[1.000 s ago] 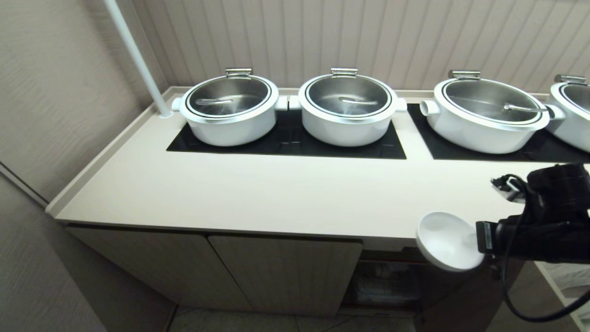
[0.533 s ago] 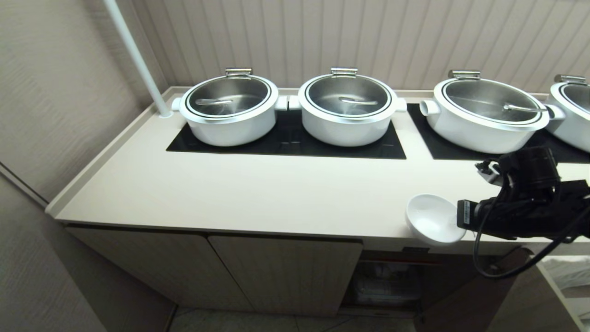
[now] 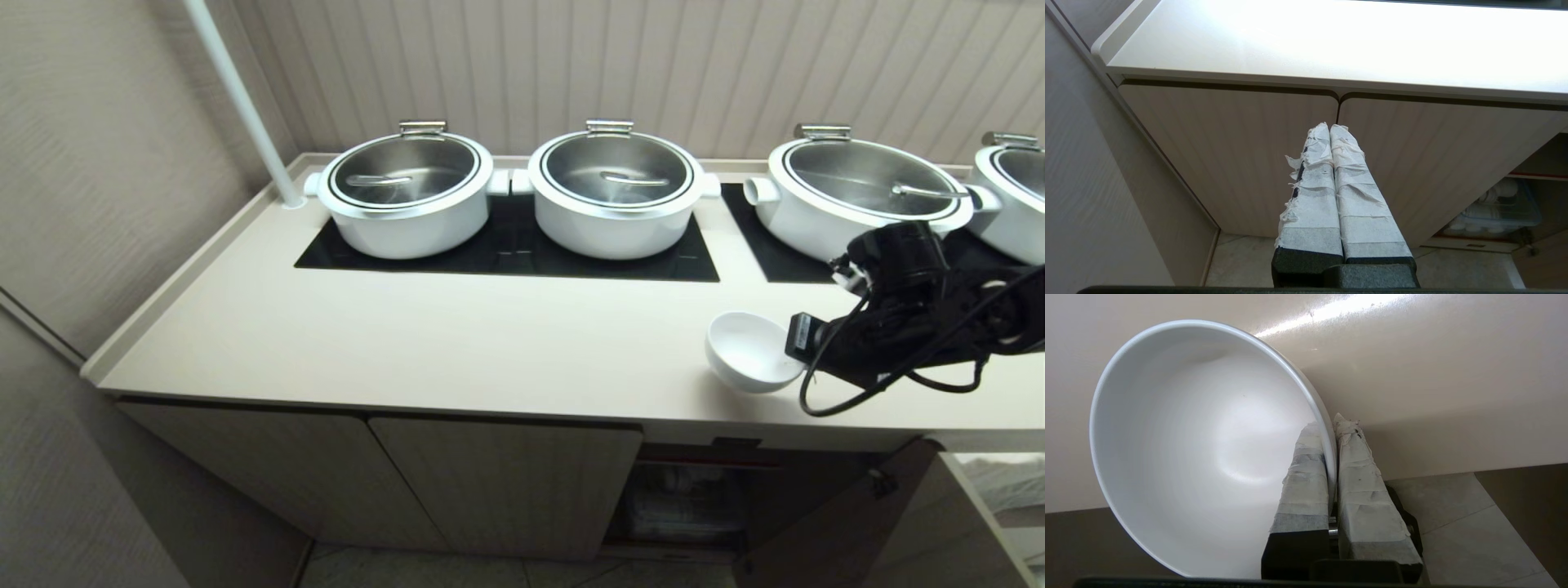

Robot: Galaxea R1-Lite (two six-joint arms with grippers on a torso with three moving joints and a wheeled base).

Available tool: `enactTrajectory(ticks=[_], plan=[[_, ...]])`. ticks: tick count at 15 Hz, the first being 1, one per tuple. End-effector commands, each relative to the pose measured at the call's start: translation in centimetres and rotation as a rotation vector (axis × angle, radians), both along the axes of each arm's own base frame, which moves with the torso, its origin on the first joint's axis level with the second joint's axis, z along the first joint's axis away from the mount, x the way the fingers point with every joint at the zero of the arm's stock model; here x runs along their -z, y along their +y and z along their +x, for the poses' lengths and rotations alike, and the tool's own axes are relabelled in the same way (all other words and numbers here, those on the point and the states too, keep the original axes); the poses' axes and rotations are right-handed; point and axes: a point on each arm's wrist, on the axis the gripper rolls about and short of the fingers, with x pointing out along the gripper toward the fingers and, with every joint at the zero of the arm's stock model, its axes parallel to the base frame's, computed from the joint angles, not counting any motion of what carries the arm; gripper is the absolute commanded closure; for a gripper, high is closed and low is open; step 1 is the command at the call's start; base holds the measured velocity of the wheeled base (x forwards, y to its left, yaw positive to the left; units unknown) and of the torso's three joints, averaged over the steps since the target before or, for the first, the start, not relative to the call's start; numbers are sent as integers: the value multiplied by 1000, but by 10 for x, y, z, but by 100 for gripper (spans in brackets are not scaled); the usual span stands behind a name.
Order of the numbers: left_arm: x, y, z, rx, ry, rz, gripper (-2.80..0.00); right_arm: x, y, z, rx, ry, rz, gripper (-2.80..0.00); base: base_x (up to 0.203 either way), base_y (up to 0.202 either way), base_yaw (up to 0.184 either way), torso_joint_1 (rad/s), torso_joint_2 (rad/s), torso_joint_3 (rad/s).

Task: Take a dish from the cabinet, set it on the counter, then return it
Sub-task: Place it on the table

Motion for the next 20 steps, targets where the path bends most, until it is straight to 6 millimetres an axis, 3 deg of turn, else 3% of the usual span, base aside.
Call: enactTrajectory(ticks=[1, 8, 20], plan=[[0, 0, 0, -1, -1, -1, 0, 4, 0, 21, 46, 11, -32, 0, 0, 0, 0, 0, 0, 0], [0, 0, 0, -1, -2, -1, 0, 2, 2, 59, 114, 15, -40, 0, 0, 0, 0, 0, 0, 0], [0, 0, 0, -1, -2, -1, 0, 6, 2, 61, 155, 30, -2, 0, 0, 0, 0, 0, 0, 0]])
